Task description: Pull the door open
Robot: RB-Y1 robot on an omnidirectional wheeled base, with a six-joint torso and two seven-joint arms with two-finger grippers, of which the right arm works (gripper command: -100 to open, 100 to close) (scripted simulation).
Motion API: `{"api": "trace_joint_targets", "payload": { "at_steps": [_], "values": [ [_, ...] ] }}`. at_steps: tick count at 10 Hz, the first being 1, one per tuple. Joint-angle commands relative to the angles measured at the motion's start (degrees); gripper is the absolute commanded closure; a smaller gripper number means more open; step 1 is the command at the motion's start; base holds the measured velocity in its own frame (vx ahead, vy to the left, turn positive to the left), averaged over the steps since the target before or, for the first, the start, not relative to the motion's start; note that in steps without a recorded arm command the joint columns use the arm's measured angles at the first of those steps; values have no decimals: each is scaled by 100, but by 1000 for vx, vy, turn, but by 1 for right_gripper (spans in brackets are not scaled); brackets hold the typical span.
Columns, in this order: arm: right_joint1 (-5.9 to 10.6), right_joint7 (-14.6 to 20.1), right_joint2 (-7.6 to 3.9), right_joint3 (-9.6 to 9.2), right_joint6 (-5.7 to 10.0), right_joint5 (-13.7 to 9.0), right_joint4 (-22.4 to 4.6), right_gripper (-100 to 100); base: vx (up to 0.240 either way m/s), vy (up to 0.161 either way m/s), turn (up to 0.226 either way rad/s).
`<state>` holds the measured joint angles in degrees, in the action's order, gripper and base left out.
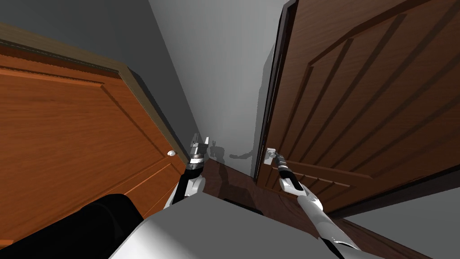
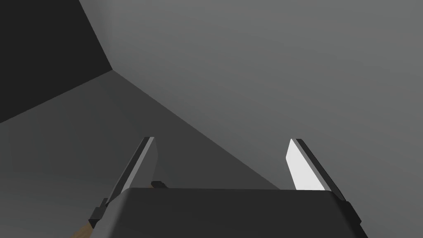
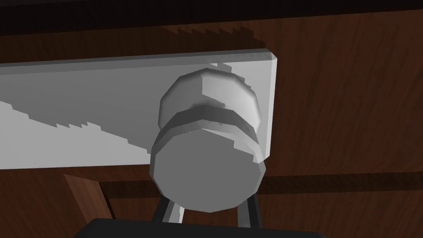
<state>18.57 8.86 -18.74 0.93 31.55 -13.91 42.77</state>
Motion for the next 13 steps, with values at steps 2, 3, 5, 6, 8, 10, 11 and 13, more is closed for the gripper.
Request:
{"api": "trace_joint_targets", "payload": {
  "at_steps": [2,3,5,6,8,10,11,13],
  "values": [
    [64,389,23,-56,28,-253,26,100,-49,-31,84],
    [64,411,23,-56,28,-253,26,100,-52,-24,61],
    [63,651,25,-74,11,-426,36,100,-55,-31,82],
    [62,890,28,-92,-6,-596,45,100,-51,-45,117],
    [61,1128,31,-110,-23,-765,55,100,-78,-52,125],
    [60,1367,34,-127,-39,-933,65,100,-57,-20,65],
    [59,1574,37,-145,-56,-1101,75,100,-58,-28,114],
    [59,1842,40,-162,-72,-1262,84,100,-73,-46,109]
  ]
}}
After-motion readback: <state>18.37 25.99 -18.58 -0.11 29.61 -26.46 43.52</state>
